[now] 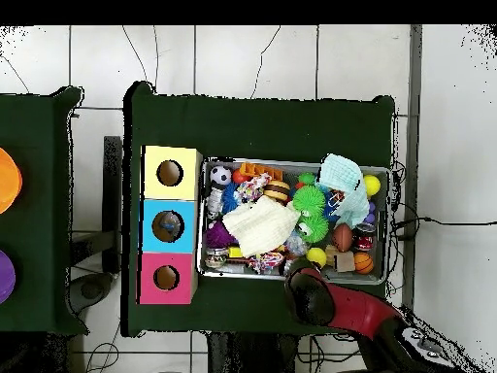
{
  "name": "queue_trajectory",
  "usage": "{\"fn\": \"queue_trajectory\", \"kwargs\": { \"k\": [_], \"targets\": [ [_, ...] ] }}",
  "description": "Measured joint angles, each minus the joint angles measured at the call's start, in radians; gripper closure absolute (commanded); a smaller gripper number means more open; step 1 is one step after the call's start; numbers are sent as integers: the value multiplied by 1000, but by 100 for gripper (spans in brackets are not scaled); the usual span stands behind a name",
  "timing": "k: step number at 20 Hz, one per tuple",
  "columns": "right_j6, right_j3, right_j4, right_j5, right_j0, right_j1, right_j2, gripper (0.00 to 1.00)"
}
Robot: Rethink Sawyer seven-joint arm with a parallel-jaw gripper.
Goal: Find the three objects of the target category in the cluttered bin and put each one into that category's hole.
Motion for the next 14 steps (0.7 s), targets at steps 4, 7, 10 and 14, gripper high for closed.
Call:
{"fn": "queue_trajectory", "kwargs": {
  "k": [4,7,10,14],
  "targets": [
    [0,-22,0,30,0,0,0,0],
    [0,-40,0,58,0,-1,1,0],
    [0,-51,0,79,0,-1,1,0],
    [0,-62,-1,100,0,-2,3,0]
  ]
}}
